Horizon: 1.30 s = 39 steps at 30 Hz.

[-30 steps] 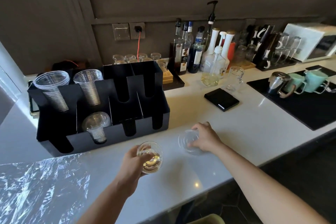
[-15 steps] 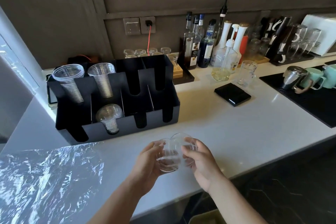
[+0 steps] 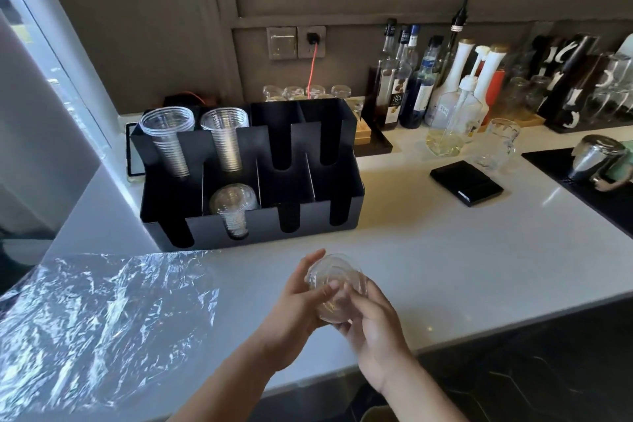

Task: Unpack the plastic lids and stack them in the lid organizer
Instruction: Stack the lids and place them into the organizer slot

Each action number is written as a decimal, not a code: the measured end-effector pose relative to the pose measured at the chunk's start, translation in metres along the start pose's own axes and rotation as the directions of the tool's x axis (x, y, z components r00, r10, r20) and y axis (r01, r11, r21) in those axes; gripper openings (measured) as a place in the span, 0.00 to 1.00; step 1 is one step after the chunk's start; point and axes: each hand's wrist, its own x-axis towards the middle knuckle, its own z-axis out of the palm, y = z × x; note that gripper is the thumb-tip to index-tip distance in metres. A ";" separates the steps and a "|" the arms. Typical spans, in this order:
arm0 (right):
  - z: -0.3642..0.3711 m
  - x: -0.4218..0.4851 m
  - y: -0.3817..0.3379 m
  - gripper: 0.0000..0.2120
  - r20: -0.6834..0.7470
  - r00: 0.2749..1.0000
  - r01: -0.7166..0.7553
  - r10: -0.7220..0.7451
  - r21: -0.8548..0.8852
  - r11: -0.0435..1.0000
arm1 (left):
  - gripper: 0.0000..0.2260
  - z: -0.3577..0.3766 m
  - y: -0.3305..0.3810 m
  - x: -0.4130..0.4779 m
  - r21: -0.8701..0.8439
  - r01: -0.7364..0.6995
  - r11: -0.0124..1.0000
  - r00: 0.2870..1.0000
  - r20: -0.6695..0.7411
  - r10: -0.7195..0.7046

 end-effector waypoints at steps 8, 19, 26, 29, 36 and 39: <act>0.012 0.005 0.007 0.21 0.105 0.976 0.217 -0.191 -0.410 0.886 | 0.14 -0.005 0.007 -0.005 0.079 -0.140 0.987 0.979 -0.141 0.150; 0.020 0.019 -0.024 0.24 0.272 0.944 0.326 -0.186 -0.692 0.644 | 0.14 -0.018 0.022 -0.004 0.237 -0.230 0.944 0.949 -0.160 0.272; 0.026 0.022 -0.028 0.57 0.631 0.762 0.596 -0.146 -0.771 -0.222 | 0.14 -0.023 0.024 -0.005 0.394 -0.190 0.899 0.941 -0.189 0.281; 0.029 0.028 -0.028 0.57 0.612 0.781 0.579 -0.126 -0.784 -0.223 | 0.16 -0.022 0.025 -0.007 0.382 -0.151 0.912 0.950 -0.198 0.240; 0.037 0.030 -0.025 0.53 0.647 0.759 0.610 -0.073 -0.746 -0.266 | 0.17 -0.033 0.029 -0.016 0.367 -0.093 0.926 0.956 -0.228 0.186; 0.047 0.028 -0.020 0.54 0.710 0.701 0.653 -0.066 -0.676 -0.340 | 0.14 -0.038 0.031 -0.021 0.379 -0.104 0.920 0.947 -0.245 0.208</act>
